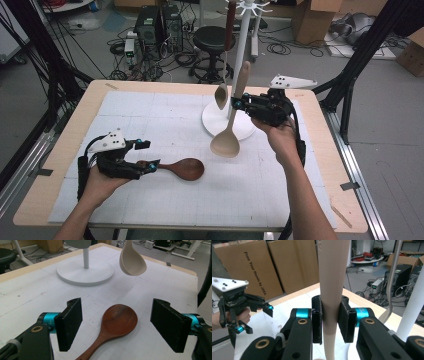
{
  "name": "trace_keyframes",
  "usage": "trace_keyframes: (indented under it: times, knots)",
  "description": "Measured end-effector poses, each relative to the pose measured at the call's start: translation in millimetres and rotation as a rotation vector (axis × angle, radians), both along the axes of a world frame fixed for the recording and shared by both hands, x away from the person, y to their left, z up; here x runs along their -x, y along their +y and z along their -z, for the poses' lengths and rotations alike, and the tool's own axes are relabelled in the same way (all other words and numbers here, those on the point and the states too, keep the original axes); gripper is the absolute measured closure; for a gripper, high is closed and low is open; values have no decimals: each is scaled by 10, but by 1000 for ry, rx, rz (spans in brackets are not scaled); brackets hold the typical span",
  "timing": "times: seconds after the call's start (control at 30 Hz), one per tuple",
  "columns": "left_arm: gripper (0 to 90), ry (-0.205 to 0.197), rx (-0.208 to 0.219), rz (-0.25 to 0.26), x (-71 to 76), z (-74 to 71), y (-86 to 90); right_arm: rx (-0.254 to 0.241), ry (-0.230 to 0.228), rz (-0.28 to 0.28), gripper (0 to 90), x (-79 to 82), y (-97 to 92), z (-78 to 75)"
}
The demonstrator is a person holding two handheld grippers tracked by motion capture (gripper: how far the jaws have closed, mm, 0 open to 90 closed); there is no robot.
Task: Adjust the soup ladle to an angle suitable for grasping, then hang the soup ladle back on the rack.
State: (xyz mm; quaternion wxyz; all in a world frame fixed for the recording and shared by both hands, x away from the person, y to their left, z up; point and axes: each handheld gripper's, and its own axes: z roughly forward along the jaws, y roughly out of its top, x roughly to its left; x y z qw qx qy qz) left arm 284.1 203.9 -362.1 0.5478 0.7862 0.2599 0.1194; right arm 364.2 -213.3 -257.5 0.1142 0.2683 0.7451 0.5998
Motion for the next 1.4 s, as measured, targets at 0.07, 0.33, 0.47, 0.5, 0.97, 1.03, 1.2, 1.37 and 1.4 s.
trace_keyframes:
  times: [0.07, 0.33, 0.47, 0.5, 0.97, 1.03, 1.2, 1.37, 1.4]
  knots:
    - [258, 0, 2, 0, -1, 1, 2, -3, -2, -2, 758, -30, 2, -14]
    - [256, 0, 1, 1, -2, 1, 2, 20, -17, -7, 757, -159, 36, -206]
    - [255, -3, -1, 4, -1, 2, -5, 21, -22, -5, 757, -212, 43, -312]
    - [255, -2, 0, 4, -2, 2, -5, 20, -23, -4, 757, -224, 47, -334]
    - [250, 4, 0, 1, 0, 6, -14, 25, -20, 15, 757, -473, 125, -577]
    - [243, 2, -2, -1, -1, 5, -12, 30, -27, 17, 757, -511, 135, -609]
    - [240, 1, -2, -3, -2, 2, -2, 27, -16, 30, 757, -584, 168, -658]
    - [240, -1, 2, -5, -2, -4, 10, 41, -9, 43, 757, -651, 192, -681]
    - [240, -1, 3, -6, -2, -4, 11, 45, -8, 43, 757, -665, 197, -684]
